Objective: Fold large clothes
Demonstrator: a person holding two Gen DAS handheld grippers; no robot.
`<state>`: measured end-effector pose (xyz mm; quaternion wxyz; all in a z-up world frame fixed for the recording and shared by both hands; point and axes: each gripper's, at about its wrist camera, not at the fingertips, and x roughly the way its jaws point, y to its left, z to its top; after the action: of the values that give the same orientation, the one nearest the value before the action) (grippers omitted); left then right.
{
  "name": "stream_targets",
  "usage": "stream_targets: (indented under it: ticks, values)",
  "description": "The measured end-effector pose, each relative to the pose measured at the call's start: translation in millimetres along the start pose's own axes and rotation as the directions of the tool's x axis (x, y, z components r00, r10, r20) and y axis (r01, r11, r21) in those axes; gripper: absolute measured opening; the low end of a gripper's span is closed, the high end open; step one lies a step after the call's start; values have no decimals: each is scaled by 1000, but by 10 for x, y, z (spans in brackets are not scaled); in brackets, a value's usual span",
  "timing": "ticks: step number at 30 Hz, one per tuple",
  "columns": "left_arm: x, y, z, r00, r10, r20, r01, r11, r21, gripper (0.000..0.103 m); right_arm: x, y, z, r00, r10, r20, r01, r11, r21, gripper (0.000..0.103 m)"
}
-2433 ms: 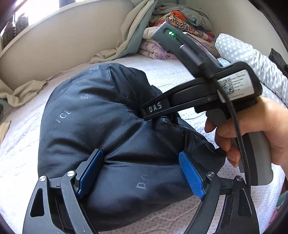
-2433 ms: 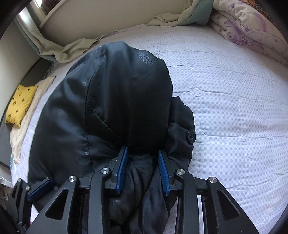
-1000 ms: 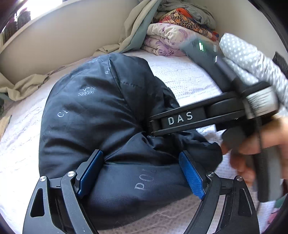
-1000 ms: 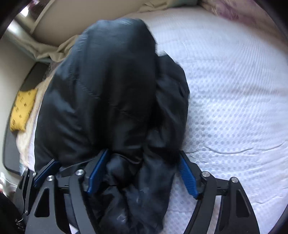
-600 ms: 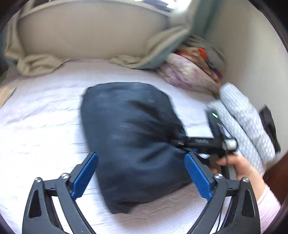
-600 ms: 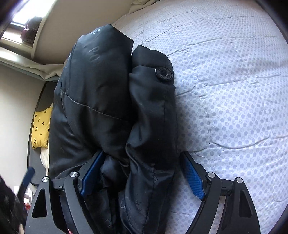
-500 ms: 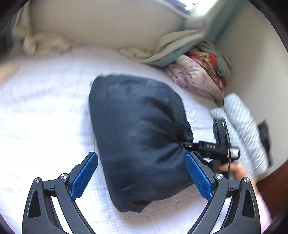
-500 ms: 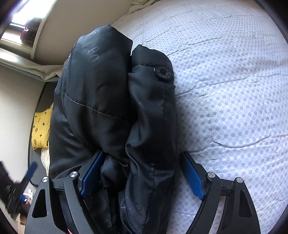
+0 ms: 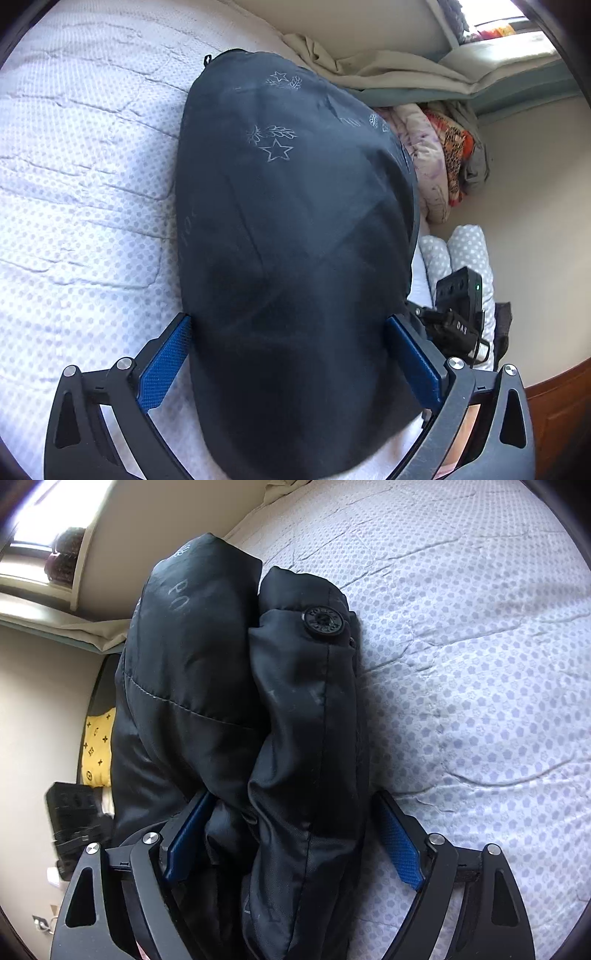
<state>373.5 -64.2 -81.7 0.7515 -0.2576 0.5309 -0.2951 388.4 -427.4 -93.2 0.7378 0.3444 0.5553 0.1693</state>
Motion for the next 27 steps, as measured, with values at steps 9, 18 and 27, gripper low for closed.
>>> stream_targets:
  ticks: [9, 18, 27]
  values:
    - [-107, 50, -137, 995, -45, 94, 43, 999, 29, 91, 169, -91, 7, 990, 141, -6, -141, 989, 41, 75]
    - [-478, 26, -160, 985, 8, 175, -26, 994, 103, 90, 217, 276, -120, 985, 164, 58, -161, 986, -50, 62]
    - [-1127, 406, -169, 968, 40, 250, -53, 998, 44, 90, 535, 696, -239, 974, 227, 26, -224, 971, -83, 61]
